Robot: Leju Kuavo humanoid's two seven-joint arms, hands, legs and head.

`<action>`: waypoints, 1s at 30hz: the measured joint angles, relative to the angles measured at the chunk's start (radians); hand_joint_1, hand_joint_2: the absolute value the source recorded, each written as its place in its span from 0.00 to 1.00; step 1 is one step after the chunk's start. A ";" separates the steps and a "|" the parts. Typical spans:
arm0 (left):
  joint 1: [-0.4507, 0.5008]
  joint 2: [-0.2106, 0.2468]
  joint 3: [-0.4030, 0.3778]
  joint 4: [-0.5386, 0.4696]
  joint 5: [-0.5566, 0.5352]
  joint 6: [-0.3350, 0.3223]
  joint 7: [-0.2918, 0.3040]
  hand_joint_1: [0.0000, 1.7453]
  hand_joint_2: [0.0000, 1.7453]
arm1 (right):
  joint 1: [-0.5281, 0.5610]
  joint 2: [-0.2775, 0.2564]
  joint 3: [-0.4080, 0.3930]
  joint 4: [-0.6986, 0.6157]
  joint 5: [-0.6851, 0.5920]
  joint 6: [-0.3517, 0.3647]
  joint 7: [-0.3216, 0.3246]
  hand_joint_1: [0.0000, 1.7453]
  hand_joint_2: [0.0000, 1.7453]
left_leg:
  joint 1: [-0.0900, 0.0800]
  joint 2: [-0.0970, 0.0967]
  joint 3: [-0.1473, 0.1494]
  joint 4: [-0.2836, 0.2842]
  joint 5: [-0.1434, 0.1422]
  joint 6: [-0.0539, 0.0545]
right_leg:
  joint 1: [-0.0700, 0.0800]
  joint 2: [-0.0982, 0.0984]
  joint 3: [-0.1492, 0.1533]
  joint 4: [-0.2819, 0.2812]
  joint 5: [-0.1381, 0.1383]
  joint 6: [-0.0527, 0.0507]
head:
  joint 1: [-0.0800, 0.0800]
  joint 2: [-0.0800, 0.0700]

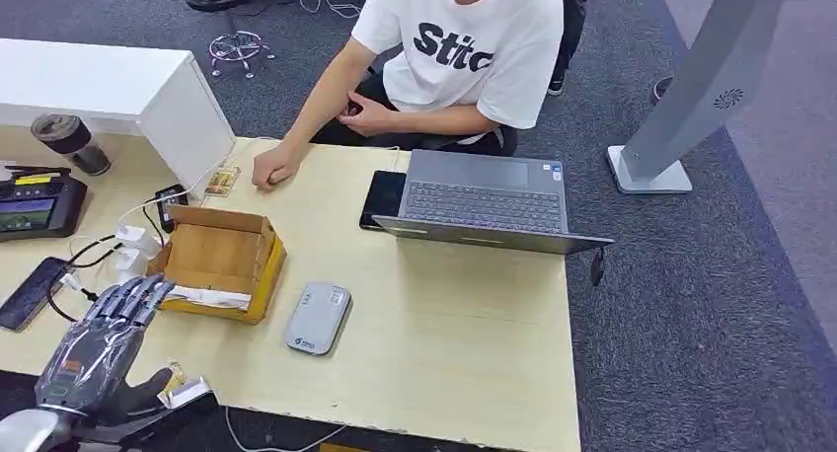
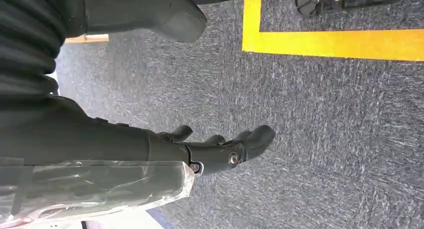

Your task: Pass the card to the sensor for recognition and then transmit it.

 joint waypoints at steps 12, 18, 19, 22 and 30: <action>-0.069 -0.053 0.022 0.113 -0.015 -0.001 -0.041 0.00 1.00 | -0.002 0.000 0.001 0.001 0.024 0.000 0.005 0.00 1.00 | 0.000 -0.001 0.000 0.000 0.000 0.000 | 0.000 -0.001 0.000 0.000 0.000 0.000 | 0.000 0.000; -0.134 -0.083 0.021 0.193 -0.025 -0.005 -0.073 0.00 1.00 | -0.003 0.000 0.003 0.001 0.038 0.000 0.004 0.00 1.00 | 0.000 -0.001 0.001 0.000 0.000 0.000 | 0.000 -0.001 0.000 0.000 0.000 0.000 | 0.000 0.000; -0.141 -0.088 0.021 0.202 -0.025 -0.005 -0.074 0.00 1.00 | -0.003 0.000 0.003 0.002 0.038 0.000 0.004 0.00 1.00 | 0.000 -0.001 0.001 0.000 0.000 0.000 | 0.000 -0.001 0.000 0.000 0.000 0.000 | 0.000 0.000; -0.158 -0.097 0.021 0.224 -0.029 -0.005 -0.079 0.00 1.00 | -0.003 0.000 0.003 0.002 0.038 0.000 0.005 0.00 1.00 | 0.000 -0.001 0.000 0.000 0.000 0.000 | 0.000 -0.001 0.000 0.000 0.000 0.000 | 0.000 0.000; -0.211 -0.120 0.016 0.284 -0.042 -0.006 -0.090 0.00 1.00 | -0.007 0.000 0.011 0.006 0.041 0.000 0.007 0.00 1.00 | 0.000 0.000 0.000 0.000 0.000 0.000 | 0.000 -0.001 0.000 0.000 0.000 0.000 | 0.000 0.000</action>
